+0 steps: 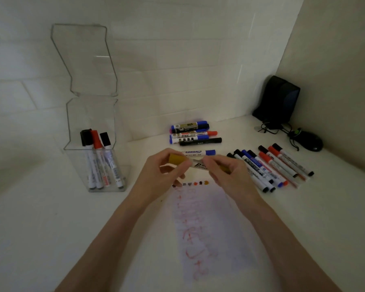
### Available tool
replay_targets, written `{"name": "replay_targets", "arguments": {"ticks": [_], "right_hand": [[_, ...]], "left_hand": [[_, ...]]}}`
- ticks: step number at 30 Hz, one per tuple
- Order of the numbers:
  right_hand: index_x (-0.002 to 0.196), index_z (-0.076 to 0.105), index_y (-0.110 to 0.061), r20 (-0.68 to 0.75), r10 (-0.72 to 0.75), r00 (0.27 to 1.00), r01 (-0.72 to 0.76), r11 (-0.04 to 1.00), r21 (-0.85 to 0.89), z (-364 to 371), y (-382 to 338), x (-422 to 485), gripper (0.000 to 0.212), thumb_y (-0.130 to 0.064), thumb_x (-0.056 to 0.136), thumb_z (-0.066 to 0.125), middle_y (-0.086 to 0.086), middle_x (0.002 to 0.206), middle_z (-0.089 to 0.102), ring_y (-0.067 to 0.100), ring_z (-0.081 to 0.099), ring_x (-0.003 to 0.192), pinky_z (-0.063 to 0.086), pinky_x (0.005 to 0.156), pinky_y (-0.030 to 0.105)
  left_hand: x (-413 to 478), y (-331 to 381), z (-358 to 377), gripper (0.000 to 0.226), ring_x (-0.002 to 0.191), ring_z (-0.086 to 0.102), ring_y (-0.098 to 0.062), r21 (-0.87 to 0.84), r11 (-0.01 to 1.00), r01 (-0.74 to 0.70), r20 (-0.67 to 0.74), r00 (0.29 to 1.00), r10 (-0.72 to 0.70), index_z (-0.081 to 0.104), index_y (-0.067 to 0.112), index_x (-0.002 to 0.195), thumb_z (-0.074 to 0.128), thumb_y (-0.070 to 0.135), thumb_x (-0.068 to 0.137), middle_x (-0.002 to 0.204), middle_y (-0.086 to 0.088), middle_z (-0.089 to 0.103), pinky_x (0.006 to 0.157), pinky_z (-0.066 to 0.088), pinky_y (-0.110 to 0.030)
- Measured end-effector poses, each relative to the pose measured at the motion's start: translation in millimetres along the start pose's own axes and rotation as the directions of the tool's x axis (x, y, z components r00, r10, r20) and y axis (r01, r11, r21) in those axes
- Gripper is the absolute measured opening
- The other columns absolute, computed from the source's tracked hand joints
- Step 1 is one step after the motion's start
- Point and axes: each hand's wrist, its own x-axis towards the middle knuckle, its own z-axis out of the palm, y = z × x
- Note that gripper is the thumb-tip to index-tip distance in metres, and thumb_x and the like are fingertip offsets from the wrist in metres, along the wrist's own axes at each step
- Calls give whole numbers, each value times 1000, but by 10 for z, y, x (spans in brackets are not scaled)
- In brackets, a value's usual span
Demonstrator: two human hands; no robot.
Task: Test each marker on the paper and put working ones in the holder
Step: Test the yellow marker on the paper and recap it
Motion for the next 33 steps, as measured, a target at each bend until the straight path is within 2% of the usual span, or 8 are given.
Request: {"name": "replay_targets", "arguments": {"ticks": [4, 8, 12, 15, 21, 25, 28, 33], "right_hand": [[118, 76, -23, 96, -34, 995, 27, 997, 78, 55, -25, -54, 38, -44, 91, 59, -4, 80, 72, 11, 62, 63, 48, 58, 21], [127, 71, -25, 43, -48, 998, 41, 988, 148, 38, -48, -34, 39, -45, 99, 53, 0, 106, 76, 26, 74, 86, 56, 74, 34], [118, 75, -24, -94, -15, 995, 31, 986, 165, 12, 3, -21, 32, -42, 102, 53, 2, 101, 73, 22, 71, 81, 53, 72, 35], [114, 76, -22, -140, -4, 990, 29, 984, 177, 13, 24, -30, 32, -41, 103, 52, 6, 100, 72, 20, 68, 77, 51, 67, 31], [112, 76, -22, -134, -11, 991, 31, 989, 147, 81, 55, -23, 27, -33, 105, 53, 8, 98, 70, 20, 66, 73, 51, 63, 30], [111, 76, -22, -152, -7, 988, 25, 993, 114, 95, 103, -2, 24, -32, 104, 55, 5, 94, 70, 16, 66, 70, 50, 58, 23], [111, 76, -24, -169, -13, 986, 27, 996, 82, 93, 144, 30, 23, -31, 104, 56, 2, 93, 70, 15, 65, 70, 50, 59, 24], [108, 75, -23, -201, -28, 979, 42, 997, 66, 72, 171, 60, 22, -33, 104, 56, 1, 92, 70, 13, 65, 70, 49, 58, 23]], "left_hand": [[-108, 96, -71, 26, 83, 74, -24, -89, 994, -62, -70, 996, 56, 69, 6, 97, 73, 26, 81, 94, -1, 73, 68, 61, -36], [-240, 461, -327, 26, 92, 73, -21, -38, 985, -169, -221, 963, 156, 70, 8, 100, 76, 23, 80, 103, 3, 74, 71, 58, -27], [-428, 889, -769, 44, 94, 73, -13, 198, 929, -312, -516, 773, 369, 53, 12, 124, 76, 16, 87, 106, -2, 73, 79, 58, -25], [-529, 1057, -1123, 45, 100, 71, -6, 413, 859, -302, -589, 631, 505, 43, 24, 126, 72, 18, 92, 109, 2, 71, 83, 57, -23], [-405, 774, -1414, 40, 85, 70, -4, 538, 842, 44, -527, 797, 295, 55, 33, 116, 77, 20, 85, 102, 10, 70, 78, 59, -31], [-396, 666, -1337, 47, 77, 66, 4, 645, 760, 75, -428, 860, 278, 53, 37, 120, 79, 22, 84, 94, 12, 68, 71, 51, -22], [-362, 644, -1321, 35, 75, 61, 13, 703, 707, 82, -389, 875, 286, 59, 36, 108, 80, 22, 83, 85, 18, 68, 66, 41, -10], [-316, 594, -1342, 15, 74, 64, 5, 756, 648, 92, -355, 890, 288, 67, 31, 91, 78, 23, 84, 79, 19, 69, 66, 37, -12]]}}
